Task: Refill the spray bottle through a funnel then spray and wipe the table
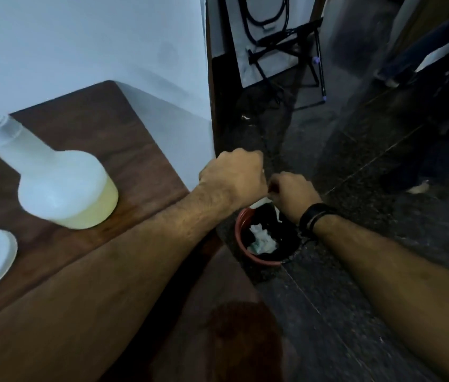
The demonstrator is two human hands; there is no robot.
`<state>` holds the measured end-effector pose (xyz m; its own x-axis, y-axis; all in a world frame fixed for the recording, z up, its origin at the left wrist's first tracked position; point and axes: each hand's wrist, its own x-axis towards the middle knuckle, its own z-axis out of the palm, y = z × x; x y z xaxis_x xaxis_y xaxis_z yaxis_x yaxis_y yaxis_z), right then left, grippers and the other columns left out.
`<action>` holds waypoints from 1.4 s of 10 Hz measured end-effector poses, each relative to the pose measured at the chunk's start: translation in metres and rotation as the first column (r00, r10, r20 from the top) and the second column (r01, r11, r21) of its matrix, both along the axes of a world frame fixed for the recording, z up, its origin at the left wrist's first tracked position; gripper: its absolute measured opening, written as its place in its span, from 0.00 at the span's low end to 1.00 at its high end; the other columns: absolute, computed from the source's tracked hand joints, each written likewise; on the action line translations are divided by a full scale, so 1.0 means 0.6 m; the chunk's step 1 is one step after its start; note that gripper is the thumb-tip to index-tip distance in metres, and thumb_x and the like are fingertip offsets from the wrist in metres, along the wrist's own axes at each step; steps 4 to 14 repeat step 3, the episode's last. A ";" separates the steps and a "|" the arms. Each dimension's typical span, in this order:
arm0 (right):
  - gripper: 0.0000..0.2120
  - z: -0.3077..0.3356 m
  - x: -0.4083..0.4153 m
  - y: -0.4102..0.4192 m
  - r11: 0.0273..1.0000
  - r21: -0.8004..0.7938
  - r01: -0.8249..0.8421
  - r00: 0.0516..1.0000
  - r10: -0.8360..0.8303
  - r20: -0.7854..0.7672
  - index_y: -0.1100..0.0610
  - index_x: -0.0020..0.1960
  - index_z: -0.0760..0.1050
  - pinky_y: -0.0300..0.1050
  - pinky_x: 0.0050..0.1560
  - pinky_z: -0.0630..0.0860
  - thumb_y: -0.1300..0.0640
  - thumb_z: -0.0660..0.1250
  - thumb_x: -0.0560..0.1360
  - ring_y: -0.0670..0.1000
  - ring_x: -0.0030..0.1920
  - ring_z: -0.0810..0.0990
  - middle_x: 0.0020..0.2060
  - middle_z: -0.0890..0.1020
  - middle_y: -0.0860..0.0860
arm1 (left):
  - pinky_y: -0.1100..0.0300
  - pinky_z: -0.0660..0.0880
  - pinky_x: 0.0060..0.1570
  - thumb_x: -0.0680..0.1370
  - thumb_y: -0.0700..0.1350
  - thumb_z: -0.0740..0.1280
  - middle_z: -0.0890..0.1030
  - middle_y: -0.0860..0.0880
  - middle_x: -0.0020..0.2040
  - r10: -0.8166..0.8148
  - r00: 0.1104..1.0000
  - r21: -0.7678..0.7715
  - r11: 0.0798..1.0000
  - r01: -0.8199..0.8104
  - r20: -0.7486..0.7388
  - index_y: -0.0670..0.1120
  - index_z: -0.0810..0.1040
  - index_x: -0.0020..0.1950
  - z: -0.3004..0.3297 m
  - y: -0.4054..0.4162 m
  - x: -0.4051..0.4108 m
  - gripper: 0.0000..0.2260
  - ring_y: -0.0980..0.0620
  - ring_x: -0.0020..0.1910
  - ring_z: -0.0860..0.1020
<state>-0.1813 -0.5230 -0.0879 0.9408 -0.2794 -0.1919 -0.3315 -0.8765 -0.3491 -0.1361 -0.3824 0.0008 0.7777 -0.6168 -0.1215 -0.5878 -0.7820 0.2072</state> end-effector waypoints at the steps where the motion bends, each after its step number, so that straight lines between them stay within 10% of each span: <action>1: 0.06 -0.024 0.013 -0.027 1.000 -0.002 0.031 0.999 -0.031 -0.041 0.49 0.56 0.78 0.54 0.53 0.77 0.56 0.64 0.82 0.60 0.58 0.81 0.59 0.82 0.53 | 0.45 0.81 0.46 0.81 0.50 0.59 0.72 0.48 0.43 0.006 0.999 0.024 1.000 -0.005 -0.047 0.48 0.74 0.57 -0.003 -0.006 0.015 0.10 0.43 0.47 0.78; 14: 0.12 0.014 0.021 -0.046 0.999 -0.027 0.046 0.994 -0.049 -0.098 0.48 0.65 0.77 0.58 0.54 0.81 0.53 0.63 0.82 0.61 0.57 0.82 0.62 0.83 0.53 | 0.48 0.78 0.46 0.82 0.51 0.59 0.77 0.44 0.51 0.020 0.994 0.051 0.999 -0.014 -0.110 0.47 0.73 0.59 0.041 -0.002 0.030 0.11 0.38 0.52 0.79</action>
